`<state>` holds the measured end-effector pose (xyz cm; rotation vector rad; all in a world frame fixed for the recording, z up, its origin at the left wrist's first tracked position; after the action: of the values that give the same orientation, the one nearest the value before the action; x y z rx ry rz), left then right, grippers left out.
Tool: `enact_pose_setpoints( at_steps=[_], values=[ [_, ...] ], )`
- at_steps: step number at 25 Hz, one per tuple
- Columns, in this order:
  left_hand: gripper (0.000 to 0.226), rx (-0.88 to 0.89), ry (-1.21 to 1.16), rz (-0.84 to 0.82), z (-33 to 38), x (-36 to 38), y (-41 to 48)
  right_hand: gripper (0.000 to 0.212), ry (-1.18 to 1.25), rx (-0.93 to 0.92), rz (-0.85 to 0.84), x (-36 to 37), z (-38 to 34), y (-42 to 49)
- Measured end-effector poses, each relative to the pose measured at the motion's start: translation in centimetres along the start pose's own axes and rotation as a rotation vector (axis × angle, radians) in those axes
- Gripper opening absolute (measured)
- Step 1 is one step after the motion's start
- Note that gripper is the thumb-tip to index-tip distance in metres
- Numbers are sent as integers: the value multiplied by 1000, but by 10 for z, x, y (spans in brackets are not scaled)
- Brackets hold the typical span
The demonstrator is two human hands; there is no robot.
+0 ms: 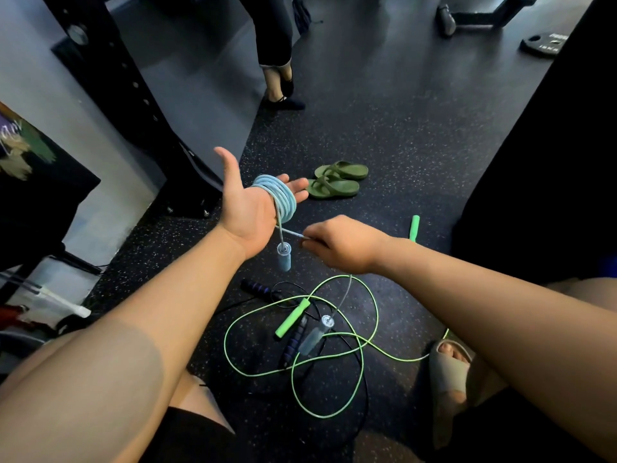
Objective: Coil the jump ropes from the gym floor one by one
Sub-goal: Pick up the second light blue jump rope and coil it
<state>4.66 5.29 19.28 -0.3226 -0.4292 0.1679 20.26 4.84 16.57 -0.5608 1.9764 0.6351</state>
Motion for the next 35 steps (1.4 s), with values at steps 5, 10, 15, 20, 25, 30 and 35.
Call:
enact_pose_setpoints(
  at_steps=[5, 10, 15, 20, 25, 30, 35],
  values=[
    [124, -38, 606, -40, -20, -1, 9, 16, -38, -70, 235, -30, -9, -1],
    [123, -133, 942, -267, -29, 4, -8, 36, -129, -48, 236, -50, 2, 0],
    [120, -287, 777, -419, -23, 6, -17, 38, 143, -20, 240, -44, 17, 0],
    [113, -351, 569, -552, -17, 7, -23, 29, 412, 111, 207, -30, 22, 2],
    [104, -298, 325, -518, -4, 7, -26, 46, 593, 245, 203, -11, 28, 3],
    [101, -170, -71, -323, 14, 3, -21, 37, 852, 415, 128, 18, 14, -5],
    [105, -56, -327, -147, 19, -2, -12, 26, 795, 402, 9, 27, 5, -11]
  ],
)
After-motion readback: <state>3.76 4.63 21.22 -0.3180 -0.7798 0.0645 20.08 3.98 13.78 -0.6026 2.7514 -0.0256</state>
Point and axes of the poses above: each hand's wrist, its own y-axis towards the middle knuckle, its own x-axis out of the palm, z = x × y, the point moved 3 cm from there along y, towards the middle knuckle, and after that the axes turned 13 degrees about z, right-handed, at the moved point
